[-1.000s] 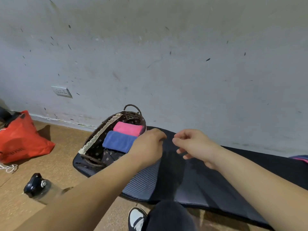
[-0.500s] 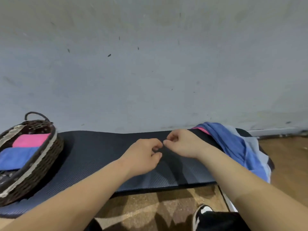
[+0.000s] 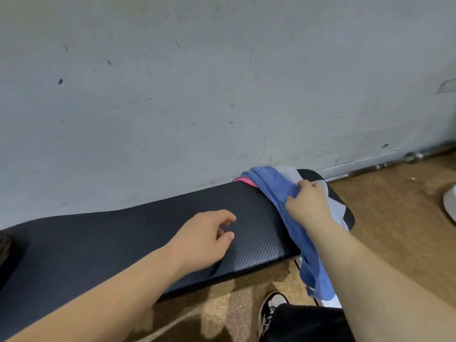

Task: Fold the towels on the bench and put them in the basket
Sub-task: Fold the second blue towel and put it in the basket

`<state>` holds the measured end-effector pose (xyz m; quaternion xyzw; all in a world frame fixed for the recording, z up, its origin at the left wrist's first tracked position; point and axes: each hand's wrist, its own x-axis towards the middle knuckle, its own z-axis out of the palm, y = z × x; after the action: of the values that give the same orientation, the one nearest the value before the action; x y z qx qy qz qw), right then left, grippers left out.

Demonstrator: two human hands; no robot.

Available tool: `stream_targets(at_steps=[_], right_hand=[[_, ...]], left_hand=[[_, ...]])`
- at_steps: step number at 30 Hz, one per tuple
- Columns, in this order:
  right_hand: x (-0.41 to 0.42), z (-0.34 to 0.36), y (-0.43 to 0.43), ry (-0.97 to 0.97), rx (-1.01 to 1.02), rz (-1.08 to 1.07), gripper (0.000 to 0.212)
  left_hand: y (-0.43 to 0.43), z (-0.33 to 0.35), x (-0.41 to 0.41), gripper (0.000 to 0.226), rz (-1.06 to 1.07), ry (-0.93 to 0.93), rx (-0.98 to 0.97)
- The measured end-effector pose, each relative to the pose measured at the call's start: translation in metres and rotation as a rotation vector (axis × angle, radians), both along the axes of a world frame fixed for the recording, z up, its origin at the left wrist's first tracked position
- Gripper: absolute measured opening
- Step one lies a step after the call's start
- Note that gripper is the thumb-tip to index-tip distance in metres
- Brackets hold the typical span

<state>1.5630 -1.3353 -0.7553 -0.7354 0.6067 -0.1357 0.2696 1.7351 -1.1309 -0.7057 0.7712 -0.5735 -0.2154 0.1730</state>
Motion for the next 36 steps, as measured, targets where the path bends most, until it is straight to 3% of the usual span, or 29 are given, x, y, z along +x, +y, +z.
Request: stream_targets(at_steps=[5, 8, 11, 13, 17, 21, 23, 25, 29, 32, 36], right_hand=[[-0.011, 0.001, -0.011, -0.141, 0.088, -0.116, 0.031], [-0.013, 0.006, -0.011, -0.145, 0.140, -0.077, 0.009], [-0.010, 0.021, -0.007, -0.153, 0.203, -0.019, 0.029], [-0.002, 0.040, -0.001, -0.148, 0.108, 0.033, 0.035], [0.015, 0.084, 0.023, -0.250, -0.137, 0.227, 0.021], [0.022, 0.113, 0.064, -0.607, 0.047, 0.512, 0.019], [0.023, 0.122, 0.078, -0.653, 0.069, 0.628, 0.019], [0.024, 0.129, 0.088, -0.659, 0.037, 0.719, 0.020], [0.025, 0.140, 0.098, -0.754, 0.013, 0.795, 0.020], [0.027, 0.142, 0.097, -0.812, -0.065, 0.711, 0.019], [0.041, 0.138, 0.096, -0.783, -0.221, 0.550, 0.017]], left_hand=[[0.001, -0.003, -0.005, 0.036, -0.017, -0.007, 0.001], [0.003, -0.003, -0.004, 0.035, -0.020, -0.009, -0.008], [0.003, -0.002, -0.004, 0.035, -0.023, -0.009, -0.032], [0.002, -0.001, -0.004, 0.037, -0.029, -0.012, -0.052], [-0.003, 0.012, 0.000, 0.048, -0.028, 0.000, -0.135], [-0.016, 0.048, 0.015, 0.059, 0.050, 0.177, -0.345], [-0.022, 0.069, 0.024, 0.065, 0.012, 0.199, -0.398], [-0.024, 0.085, 0.028, 0.062, -0.092, 0.183, -0.357], [-0.015, 0.095, 0.029, 0.011, -0.164, 0.152, -0.158], [0.000, 0.096, 0.043, 0.030, -0.133, 0.094, -0.063], [0.033, 0.111, 0.068, 0.020, -0.059, 0.038, 0.015]])
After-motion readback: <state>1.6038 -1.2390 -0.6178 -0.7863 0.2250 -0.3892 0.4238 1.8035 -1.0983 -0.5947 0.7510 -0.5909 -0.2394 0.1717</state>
